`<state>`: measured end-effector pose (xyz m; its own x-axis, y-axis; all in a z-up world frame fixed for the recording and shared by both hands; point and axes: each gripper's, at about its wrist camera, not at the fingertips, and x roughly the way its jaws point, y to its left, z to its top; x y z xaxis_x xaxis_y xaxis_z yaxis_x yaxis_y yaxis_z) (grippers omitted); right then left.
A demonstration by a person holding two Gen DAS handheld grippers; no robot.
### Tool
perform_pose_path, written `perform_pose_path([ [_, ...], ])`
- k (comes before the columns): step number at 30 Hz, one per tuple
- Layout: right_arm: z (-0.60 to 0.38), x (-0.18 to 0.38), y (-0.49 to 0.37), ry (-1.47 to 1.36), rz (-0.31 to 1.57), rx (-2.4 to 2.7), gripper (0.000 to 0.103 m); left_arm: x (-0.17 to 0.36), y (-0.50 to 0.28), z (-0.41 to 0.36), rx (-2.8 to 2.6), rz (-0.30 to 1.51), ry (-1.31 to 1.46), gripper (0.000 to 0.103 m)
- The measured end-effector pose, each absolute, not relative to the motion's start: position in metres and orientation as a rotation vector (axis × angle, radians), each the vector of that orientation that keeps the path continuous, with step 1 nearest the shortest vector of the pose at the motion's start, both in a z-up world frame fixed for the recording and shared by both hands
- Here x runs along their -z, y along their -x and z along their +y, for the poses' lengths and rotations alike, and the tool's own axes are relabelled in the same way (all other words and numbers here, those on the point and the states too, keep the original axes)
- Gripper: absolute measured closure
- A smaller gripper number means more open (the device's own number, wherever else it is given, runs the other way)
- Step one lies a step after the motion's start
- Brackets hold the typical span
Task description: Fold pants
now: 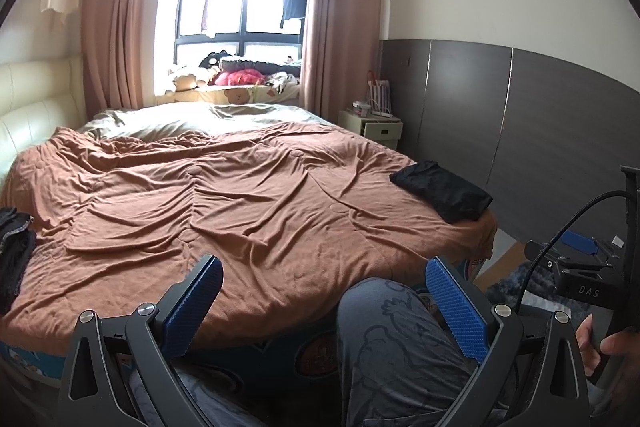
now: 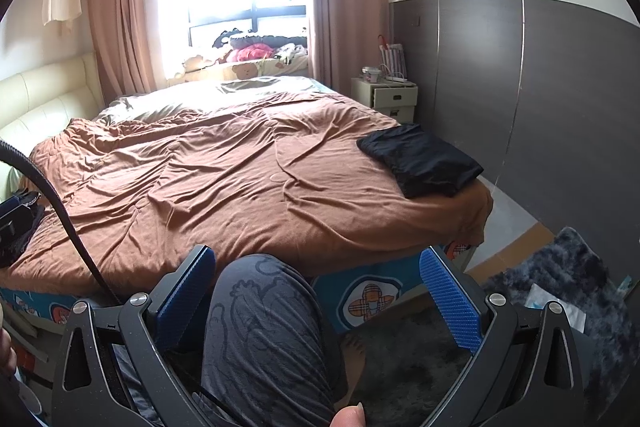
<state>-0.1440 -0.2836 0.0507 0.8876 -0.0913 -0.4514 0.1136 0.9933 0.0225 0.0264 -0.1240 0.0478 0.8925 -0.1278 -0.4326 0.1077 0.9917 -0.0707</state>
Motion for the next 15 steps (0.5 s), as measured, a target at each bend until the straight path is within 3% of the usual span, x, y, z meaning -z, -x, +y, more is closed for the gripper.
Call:
perform_pose_path([
  [15, -0.2878, -0.0510, 0.1437, -0.050, 0.469, 0.094, 0.000, -0.0472, -0.0246, -0.1223, 0.109, 0.448, 0.050, 0.000],
])
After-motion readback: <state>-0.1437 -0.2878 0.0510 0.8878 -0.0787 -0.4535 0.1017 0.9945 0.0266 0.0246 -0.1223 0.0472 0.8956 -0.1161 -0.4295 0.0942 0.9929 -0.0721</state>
